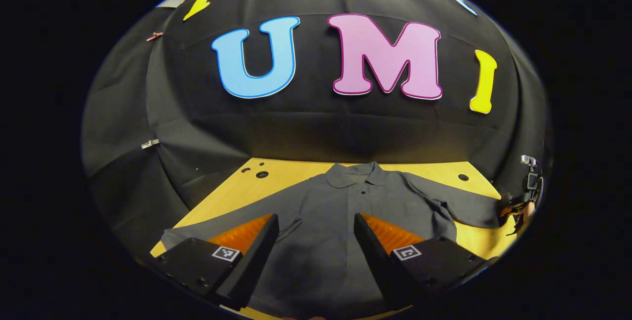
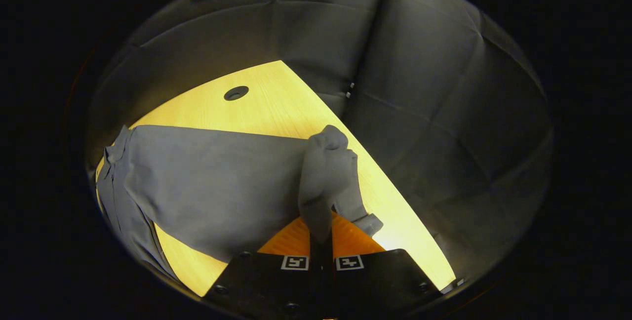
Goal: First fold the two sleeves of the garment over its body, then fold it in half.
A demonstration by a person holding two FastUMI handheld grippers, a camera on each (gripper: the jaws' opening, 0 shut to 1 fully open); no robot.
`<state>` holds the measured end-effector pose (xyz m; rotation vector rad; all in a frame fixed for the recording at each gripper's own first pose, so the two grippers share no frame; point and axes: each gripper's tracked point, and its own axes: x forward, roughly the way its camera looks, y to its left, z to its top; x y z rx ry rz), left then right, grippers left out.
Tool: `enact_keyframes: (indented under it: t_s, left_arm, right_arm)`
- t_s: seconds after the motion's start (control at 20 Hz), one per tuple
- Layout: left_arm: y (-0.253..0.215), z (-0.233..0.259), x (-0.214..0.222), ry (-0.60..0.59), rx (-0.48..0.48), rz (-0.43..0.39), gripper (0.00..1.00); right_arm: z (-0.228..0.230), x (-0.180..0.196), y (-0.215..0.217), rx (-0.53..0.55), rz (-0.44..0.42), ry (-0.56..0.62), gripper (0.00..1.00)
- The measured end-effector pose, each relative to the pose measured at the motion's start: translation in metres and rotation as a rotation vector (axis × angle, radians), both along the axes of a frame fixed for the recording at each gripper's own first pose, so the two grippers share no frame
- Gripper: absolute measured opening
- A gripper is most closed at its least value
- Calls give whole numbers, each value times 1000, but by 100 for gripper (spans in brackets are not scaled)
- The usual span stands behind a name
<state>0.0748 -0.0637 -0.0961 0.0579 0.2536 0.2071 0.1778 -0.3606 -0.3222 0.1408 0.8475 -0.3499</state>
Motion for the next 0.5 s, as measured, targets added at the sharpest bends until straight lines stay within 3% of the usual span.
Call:
enact_keyframes:
  t_s: [0.5]
  left_arm:
    - [35, -7, -26, 2, -64, 72, 96]
  right_arm:
    - [105, 17, 57, -126, 227, -165, 5]
